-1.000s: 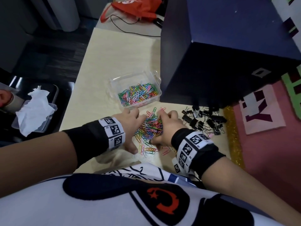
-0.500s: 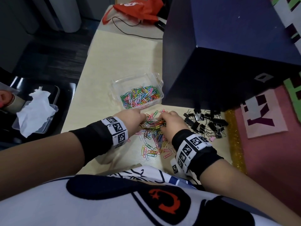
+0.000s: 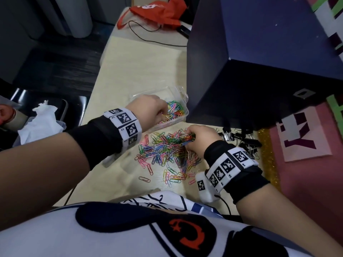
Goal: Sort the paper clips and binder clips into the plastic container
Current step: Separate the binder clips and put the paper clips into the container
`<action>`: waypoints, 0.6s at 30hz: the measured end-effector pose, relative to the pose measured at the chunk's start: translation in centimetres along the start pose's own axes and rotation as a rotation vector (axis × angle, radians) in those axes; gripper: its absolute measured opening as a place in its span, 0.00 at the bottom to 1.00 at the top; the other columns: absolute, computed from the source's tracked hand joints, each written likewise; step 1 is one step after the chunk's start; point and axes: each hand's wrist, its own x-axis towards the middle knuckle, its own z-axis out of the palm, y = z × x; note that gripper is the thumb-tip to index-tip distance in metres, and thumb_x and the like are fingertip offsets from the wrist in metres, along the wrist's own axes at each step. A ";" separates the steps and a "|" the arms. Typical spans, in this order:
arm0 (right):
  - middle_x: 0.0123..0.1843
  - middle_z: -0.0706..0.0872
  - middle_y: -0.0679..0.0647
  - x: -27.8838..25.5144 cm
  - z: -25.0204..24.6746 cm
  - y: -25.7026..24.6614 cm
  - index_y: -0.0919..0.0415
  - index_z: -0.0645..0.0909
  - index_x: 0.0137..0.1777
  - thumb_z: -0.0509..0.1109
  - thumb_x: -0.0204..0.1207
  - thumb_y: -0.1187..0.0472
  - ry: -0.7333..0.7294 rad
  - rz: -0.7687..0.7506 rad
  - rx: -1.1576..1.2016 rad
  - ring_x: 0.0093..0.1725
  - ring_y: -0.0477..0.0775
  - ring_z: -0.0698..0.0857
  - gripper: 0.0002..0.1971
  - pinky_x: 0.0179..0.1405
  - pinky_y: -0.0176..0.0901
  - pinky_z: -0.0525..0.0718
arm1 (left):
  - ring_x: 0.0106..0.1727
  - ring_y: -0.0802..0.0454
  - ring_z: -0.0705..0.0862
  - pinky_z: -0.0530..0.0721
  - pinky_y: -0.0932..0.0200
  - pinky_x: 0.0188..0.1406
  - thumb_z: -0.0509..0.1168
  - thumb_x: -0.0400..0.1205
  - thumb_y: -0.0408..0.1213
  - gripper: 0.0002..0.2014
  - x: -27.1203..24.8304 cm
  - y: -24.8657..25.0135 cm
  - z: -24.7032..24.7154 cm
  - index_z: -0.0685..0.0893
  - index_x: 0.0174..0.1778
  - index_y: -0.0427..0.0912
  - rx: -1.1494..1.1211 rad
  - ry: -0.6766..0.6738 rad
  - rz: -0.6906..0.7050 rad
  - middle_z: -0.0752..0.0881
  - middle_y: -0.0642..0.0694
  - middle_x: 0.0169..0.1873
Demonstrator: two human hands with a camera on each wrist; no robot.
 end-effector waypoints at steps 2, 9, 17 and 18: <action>0.58 0.86 0.53 0.2 -0.6 -0.7 0.53 0.81 0.61 0.74 0.74 0.54 0.010 -0.023 0.031 0.58 0.55 0.83 0.16 0.53 0.40 0.78 | 0.53 0.47 0.84 0.79 0.54 0.55 0.70 0.79 0.44 0.13 0.2 -0.5 -0.4 0.85 0.59 0.47 -0.026 0.004 -0.048 0.87 0.47 0.50; 0.53 0.87 0.51 2.7 -2.7 -4.4 0.51 0.83 0.55 0.75 0.73 0.55 0.138 -0.073 0.151 0.45 0.52 0.82 0.11 0.43 0.36 0.77 | 0.56 0.46 0.85 0.78 0.55 0.58 0.67 0.80 0.39 0.14 -0.8 -2.1 0.0 0.83 0.62 0.46 -0.070 0.032 -0.190 0.87 0.45 0.54; 0.66 0.79 0.55 3.0 -3.8 -6.1 0.54 0.73 0.71 0.74 0.75 0.54 0.168 -0.107 0.036 0.65 0.58 0.80 0.26 0.61 0.43 0.76 | 0.55 0.44 0.82 0.78 0.53 0.56 0.62 0.81 0.38 0.12 -2.1 -1.9 0.4 0.83 0.58 0.47 -0.014 -0.022 -0.176 0.83 0.45 0.51; 0.61 0.80 0.54 2.5 -3.7 -5.7 0.54 0.74 0.69 0.74 0.75 0.54 0.145 -0.105 0.019 0.61 0.56 0.81 0.23 0.57 0.42 0.76 | 0.54 0.45 0.83 0.79 0.54 0.54 0.61 0.81 0.39 0.11 -2.4 -1.6 0.6 0.83 0.58 0.47 0.002 -0.054 -0.142 0.83 0.46 0.51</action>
